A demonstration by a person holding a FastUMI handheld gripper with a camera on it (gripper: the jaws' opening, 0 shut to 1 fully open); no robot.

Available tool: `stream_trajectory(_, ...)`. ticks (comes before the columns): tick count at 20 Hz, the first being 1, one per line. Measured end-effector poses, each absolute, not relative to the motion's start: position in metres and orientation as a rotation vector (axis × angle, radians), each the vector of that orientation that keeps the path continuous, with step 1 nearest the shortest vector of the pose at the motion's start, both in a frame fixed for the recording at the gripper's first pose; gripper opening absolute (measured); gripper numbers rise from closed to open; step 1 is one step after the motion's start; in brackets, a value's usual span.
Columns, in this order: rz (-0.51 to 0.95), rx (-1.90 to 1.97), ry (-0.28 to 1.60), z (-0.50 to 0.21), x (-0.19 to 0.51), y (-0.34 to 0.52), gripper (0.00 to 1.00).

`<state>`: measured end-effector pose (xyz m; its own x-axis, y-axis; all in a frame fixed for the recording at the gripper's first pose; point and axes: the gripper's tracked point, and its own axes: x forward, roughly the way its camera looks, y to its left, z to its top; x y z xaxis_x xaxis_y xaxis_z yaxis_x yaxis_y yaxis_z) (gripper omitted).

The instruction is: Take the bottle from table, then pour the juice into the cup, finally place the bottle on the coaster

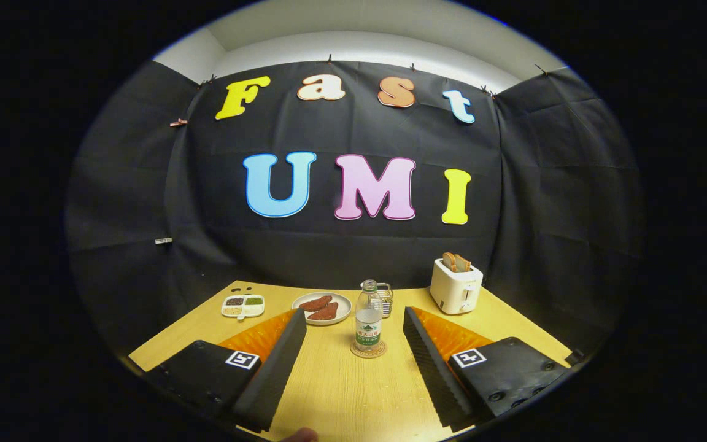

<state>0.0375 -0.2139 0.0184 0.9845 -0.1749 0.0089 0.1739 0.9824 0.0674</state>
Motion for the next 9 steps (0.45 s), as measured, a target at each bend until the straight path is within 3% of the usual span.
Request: stream_trajectory(9,-0.103,0.058,-0.022,0.043,-0.012,-0.228,0.98)
